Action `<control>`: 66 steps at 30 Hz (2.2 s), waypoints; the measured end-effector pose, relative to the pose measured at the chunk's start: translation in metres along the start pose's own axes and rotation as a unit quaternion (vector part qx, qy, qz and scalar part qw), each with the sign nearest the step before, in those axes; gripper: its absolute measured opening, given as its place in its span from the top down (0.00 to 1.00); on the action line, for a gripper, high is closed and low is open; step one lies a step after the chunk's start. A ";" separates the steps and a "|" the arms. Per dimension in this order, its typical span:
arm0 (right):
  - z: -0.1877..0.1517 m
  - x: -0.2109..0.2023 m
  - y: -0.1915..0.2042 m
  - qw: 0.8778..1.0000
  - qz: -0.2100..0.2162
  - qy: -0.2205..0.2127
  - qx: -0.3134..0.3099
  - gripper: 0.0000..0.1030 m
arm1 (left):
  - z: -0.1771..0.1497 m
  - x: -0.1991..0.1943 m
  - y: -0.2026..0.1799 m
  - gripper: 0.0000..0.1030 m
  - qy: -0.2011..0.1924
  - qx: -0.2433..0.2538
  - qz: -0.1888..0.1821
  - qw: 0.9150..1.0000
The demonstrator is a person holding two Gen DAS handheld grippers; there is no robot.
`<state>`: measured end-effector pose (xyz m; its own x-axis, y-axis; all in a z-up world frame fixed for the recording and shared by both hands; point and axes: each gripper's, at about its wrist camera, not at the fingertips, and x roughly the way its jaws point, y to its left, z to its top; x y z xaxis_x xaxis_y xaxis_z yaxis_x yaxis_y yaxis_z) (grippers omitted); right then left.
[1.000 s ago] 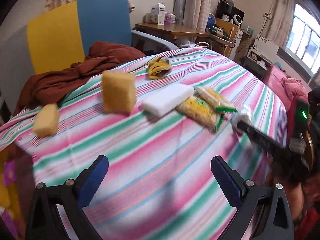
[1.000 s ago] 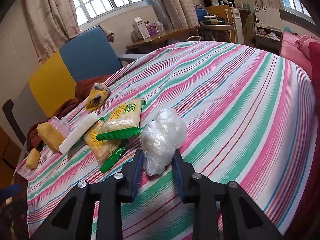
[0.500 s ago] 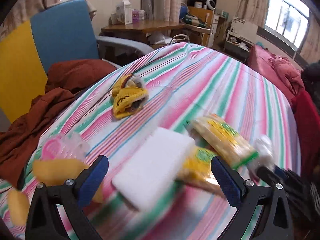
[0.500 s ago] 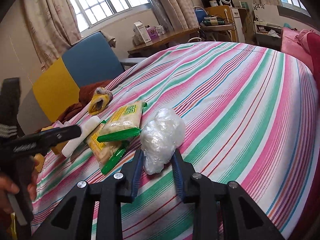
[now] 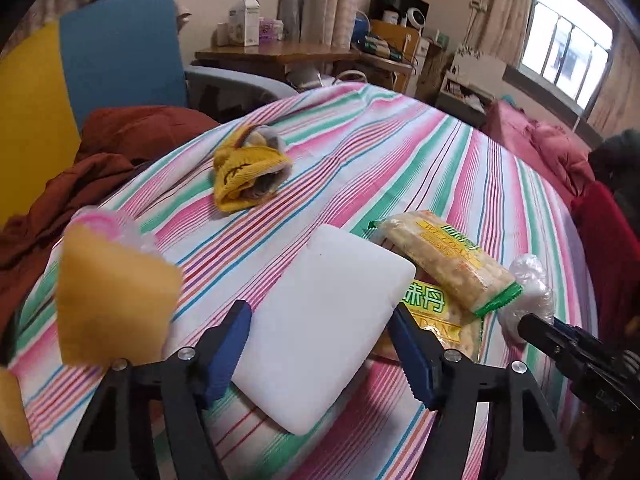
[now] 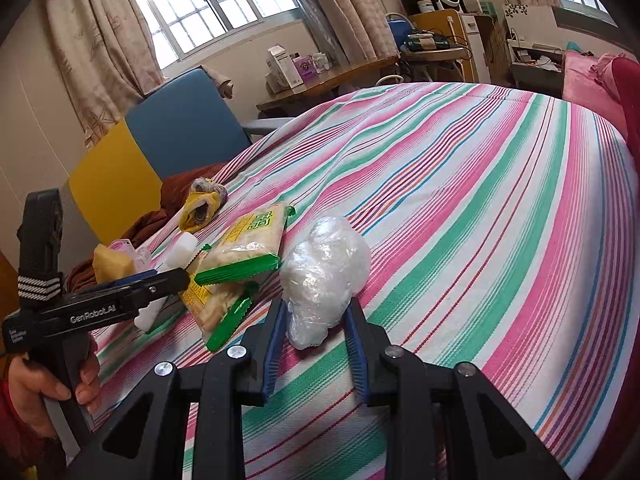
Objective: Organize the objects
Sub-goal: 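Grasp the clear plastic bundle with the right tool while the left tool grasps the white foam block, then carry the plastic bundle in the right tool and foam block in the left tool to the tray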
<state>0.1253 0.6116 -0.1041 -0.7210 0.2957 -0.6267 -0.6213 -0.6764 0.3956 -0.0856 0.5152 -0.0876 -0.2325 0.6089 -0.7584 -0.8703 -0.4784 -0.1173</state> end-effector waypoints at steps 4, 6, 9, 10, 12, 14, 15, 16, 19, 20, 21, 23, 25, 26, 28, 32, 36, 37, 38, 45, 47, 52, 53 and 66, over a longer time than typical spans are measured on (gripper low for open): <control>0.000 0.000 0.000 1.000 0.000 0.000 0.000 0.72 | -0.017 -0.012 -0.012 0.39 -0.025 0.030 0.036 0.999; 0.000 0.000 0.000 1.000 -0.002 0.000 -0.002 0.72 | -0.020 -0.016 -0.015 0.39 -0.036 0.034 0.061 0.997; 0.000 0.000 0.001 1.000 -0.004 -0.001 -0.003 0.72 | -0.025 -0.026 -0.016 0.39 -0.054 0.026 0.078 0.995; 0.000 0.000 0.001 1.000 -0.005 -0.001 -0.003 0.72 | -0.028 -0.031 -0.016 0.40 -0.061 0.023 0.082 0.994; 0.001 0.000 0.002 1.000 -0.008 -0.001 -0.005 0.72 | -0.030 -0.035 -0.016 0.41 -0.072 0.022 0.091 0.993; 0.001 0.000 0.003 1.000 -0.013 -0.002 -0.010 0.72 | -0.035 -0.041 -0.017 0.41 -0.080 0.019 0.099 0.992; 0.001 -0.001 0.004 1.000 -0.015 -0.003 -0.012 0.72 | -0.038 -0.045 -0.018 0.41 -0.085 0.018 0.103 0.991; 0.001 -0.002 0.005 1.000 -0.019 -0.005 -0.015 0.72 | -0.042 -0.049 -0.019 0.42 -0.090 0.016 0.107 0.990; 0.000 -0.006 0.006 0.999 -0.038 -0.015 -0.014 0.72 | -0.053 -0.058 -0.019 0.42 -0.097 0.008 0.115 0.989; 0.000 -0.008 0.005 0.999 -0.043 -0.019 -0.012 0.72 | -0.056 -0.061 -0.020 0.43 -0.098 0.005 0.115 0.988; -0.001 -0.010 0.005 0.999 -0.046 -0.022 -0.010 0.72 | -0.060 -0.064 -0.020 0.43 -0.100 0.002 0.117 0.988; -0.002 -0.013 0.005 0.999 -0.048 -0.023 -0.009 0.72 | -0.067 -0.069 -0.022 0.43 -0.100 0.001 0.115 0.988; -0.004 -0.014 0.007 0.998 -0.052 -0.022 -0.014 0.72 | -0.073 -0.073 -0.025 0.44 -0.096 0.005 0.111 0.989; -0.005 -0.016 0.009 0.998 -0.055 -0.022 -0.017 0.72 | -0.076 -0.075 -0.028 0.44 -0.096 0.006 0.108 0.989; -0.007 -0.019 0.012 0.998 -0.059 -0.022 -0.021 0.72 | -0.081 -0.079 -0.031 0.44 -0.096 0.012 0.102 0.990; -0.014 -0.026 0.019 0.998 -0.061 -0.018 -0.029 0.72 | -0.092 -0.091 -0.038 0.44 -0.101 0.019 0.102 0.989; -0.022 -0.036 0.027 0.998 -0.051 -0.012 -0.032 0.72 | -0.101 -0.102 -0.038 0.44 -0.105 0.016 0.095 0.990; -0.023 -0.038 0.031 0.998 -0.048 -0.012 -0.034 0.72 | -0.102 -0.104 -0.037 0.44 -0.105 0.013 0.093 0.990; -0.024 -0.041 0.034 0.998 -0.044 -0.011 -0.037 0.72 | -0.104 -0.109 -0.035 0.44 -0.105 0.006 0.090 0.990; -0.027 -0.064 0.065 0.998 -0.001 -0.013 -0.054 0.72 | -0.124 -0.141 -0.021 0.44 -0.097 -0.043 0.065 0.992; -0.030 -0.068 0.074 0.998 0.012 -0.009 -0.057 0.72 | -0.130 -0.152 -0.018 0.44 -0.095 -0.053 0.063 0.992; -0.043 -0.073 0.102 0.996 0.045 0.008 -0.078 0.72 | -0.144 -0.182 -0.006 0.44 -0.085 -0.085 0.058 0.991; -0.046 -0.074 0.110 0.995 0.054 0.013 -0.084 0.72 | -0.148 -0.190 -0.003 0.44 -0.082 -0.090 0.058 0.991; -0.094 -0.092 0.229 0.962 0.182 0.065 -0.194 0.72 | -0.202 -0.282 0.076 0.44 -0.077 -0.206 0.109 0.969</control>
<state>0.0781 0.3657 -0.0193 -0.8093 -0.0787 -0.5821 -0.1542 -0.9278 0.3398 0.0017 0.1792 -0.0125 -0.4813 0.5371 -0.6927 -0.5527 -0.7993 -0.2358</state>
